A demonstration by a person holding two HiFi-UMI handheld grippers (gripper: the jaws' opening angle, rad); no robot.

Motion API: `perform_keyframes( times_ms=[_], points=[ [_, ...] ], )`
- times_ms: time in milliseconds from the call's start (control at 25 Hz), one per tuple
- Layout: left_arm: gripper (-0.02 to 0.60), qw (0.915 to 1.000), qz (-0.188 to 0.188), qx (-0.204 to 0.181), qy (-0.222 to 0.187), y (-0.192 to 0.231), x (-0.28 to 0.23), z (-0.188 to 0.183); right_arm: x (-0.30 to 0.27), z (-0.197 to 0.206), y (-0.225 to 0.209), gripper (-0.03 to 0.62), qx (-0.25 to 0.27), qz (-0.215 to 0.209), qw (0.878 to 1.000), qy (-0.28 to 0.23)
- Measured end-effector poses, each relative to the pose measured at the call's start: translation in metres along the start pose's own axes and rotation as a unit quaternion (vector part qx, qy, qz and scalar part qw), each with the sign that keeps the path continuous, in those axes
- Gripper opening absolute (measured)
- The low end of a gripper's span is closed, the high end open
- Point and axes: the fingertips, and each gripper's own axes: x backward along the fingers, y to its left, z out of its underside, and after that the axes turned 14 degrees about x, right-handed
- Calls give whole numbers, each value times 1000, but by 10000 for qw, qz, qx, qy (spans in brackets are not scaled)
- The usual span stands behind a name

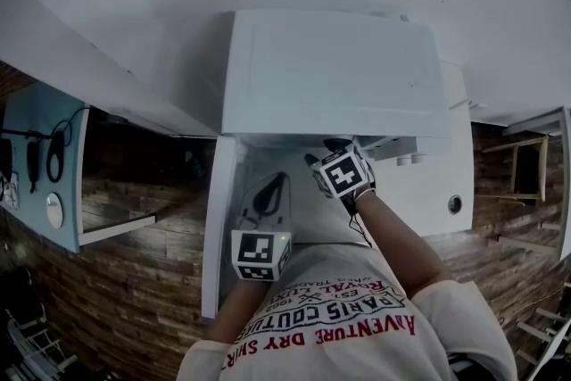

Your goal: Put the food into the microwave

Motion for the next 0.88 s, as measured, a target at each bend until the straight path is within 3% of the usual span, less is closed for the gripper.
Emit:
perform_keyframes(
  times_ms=[160, 280, 440, 560, 760, 880],
  points=[
    [8, 10000, 47, -16, 13, -3, -1, 0, 2, 4, -3, 219, 248, 132, 9995, 128],
    [8, 10000, 67, -18, 3, -3, -2, 0, 11, 3, -4, 196, 65, 286, 9996, -51],
    [8, 9997, 42, -225, -91, -7, 0, -6, 43, -8, -11, 54, -376, 747, 9936, -757],
    [8, 9993, 76, -315, -192, -11, -2, -14, 68, -15, -13, 32, -397, 982, 9881, -1118],
    [8, 9986, 118, -353, -378, -22, -1, -32, 110, -27, 7, 12, -266, 686, 9807, -1809],
    [8, 9976, 159, -420, -535, -30, 0, -44, 142, -38, 11, 12, -176, 745, 9697, -2318]
  ],
)
